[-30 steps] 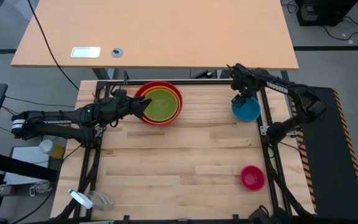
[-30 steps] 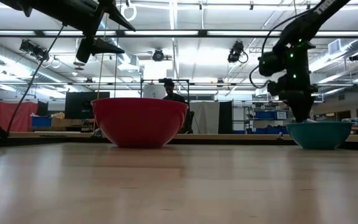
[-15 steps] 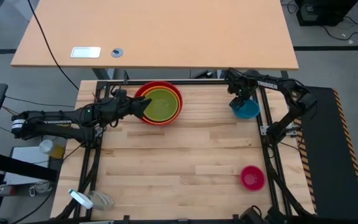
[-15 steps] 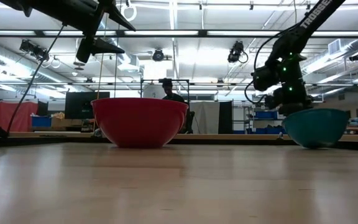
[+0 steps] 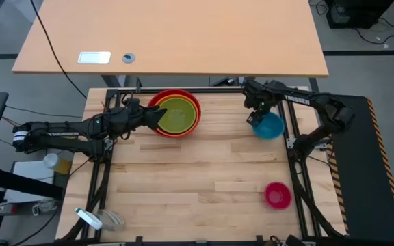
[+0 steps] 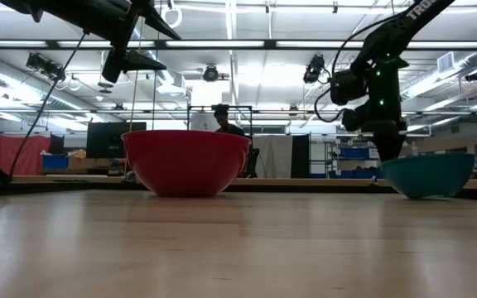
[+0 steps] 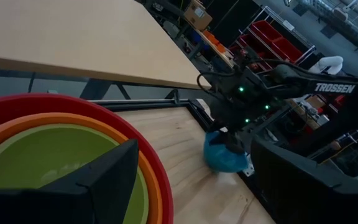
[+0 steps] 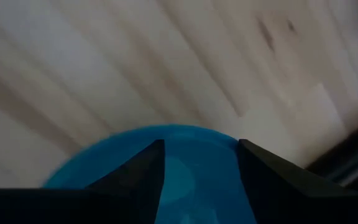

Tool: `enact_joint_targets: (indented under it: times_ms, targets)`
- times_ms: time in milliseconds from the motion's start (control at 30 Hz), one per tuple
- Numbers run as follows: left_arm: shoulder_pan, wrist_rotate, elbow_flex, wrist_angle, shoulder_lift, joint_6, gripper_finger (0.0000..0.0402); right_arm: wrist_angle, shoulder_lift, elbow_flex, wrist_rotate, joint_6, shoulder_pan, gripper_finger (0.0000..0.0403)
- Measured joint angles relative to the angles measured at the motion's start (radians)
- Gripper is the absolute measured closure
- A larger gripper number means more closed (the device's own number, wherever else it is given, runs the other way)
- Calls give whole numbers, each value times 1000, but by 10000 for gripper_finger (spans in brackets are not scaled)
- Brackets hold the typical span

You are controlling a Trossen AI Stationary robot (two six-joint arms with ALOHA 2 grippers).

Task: Nest bowls inside each other
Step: Stack the blue bowl on top of the green bowl

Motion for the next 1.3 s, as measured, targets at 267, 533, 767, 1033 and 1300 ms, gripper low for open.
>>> enact_joint_targets:
  times_ms: [267,533,767,1033,1300]
  targets:
    - [0,0,0,8,0,0,88,-75,-17,57,103,-230,20,196]
    - [0,0,0,8,0,0,88,-96,0,88,87,-320,-39,196]
    - [0,0,0,8,0,4,88,-188,91,87,148,-465,-46,196]
    - [0,0,0,8,0,4,88,-184,197,87,138,-489,-45,218]
    - [0,0,0,7,0,4,88,-188,250,87,139,-504,-40,290]
